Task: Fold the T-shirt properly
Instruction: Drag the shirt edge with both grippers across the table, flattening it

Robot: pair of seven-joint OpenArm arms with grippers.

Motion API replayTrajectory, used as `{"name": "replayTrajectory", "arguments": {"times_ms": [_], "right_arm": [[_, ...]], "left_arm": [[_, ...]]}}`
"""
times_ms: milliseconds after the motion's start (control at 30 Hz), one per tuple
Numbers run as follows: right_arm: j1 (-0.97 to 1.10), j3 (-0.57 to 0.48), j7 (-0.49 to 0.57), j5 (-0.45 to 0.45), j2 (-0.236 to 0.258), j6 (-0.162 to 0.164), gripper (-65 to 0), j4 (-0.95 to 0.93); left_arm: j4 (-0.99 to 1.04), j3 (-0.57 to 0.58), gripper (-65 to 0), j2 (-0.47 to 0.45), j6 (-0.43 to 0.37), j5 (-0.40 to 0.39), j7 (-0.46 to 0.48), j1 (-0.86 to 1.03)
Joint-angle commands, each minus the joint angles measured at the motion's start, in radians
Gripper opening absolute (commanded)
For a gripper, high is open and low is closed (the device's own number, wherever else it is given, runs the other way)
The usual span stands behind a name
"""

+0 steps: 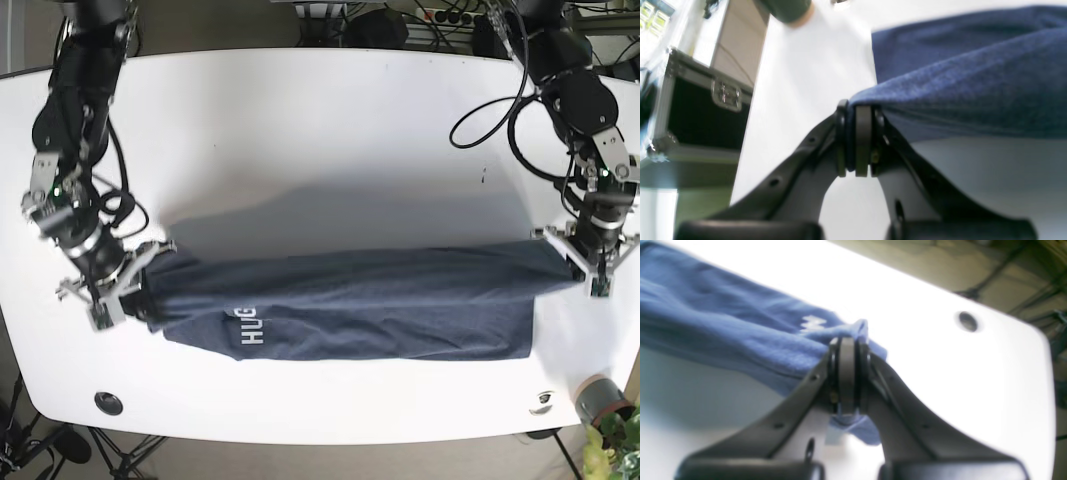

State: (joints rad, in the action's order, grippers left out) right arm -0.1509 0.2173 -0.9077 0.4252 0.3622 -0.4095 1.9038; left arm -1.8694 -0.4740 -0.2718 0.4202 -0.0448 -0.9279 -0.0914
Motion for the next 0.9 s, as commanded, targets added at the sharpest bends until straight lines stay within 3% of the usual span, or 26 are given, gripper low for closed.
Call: {"name": "replayTrajectory", "arguments": {"times_ms": [0,333,567,867], "right_arm": [[0.047,0.037,0.014,-0.007,-0.009,0.008,-65.0,0.053],[0.311,0.124,0.014,-0.007,-0.091,0.008,-65.0,0.115],[0.445,0.156,0.014,-0.007,-0.142,0.008,-65.0,0.115],[0.546,0.156,0.014,-0.015,-0.167,0.008,-65.0,0.109]], "left_arm": [[-0.019,-0.025,-65.0,-0.014,-0.001,0.004,0.017,0.023],[-0.019,-0.107,-65.0,-0.013,0.032,0.003,0.020,0.201],[-0.016,-0.193,-65.0,-0.013,0.122,0.003,0.022,0.318],[-0.006,-0.230,-65.0,0.010,0.141,0.006,0.056,0.453]]}}
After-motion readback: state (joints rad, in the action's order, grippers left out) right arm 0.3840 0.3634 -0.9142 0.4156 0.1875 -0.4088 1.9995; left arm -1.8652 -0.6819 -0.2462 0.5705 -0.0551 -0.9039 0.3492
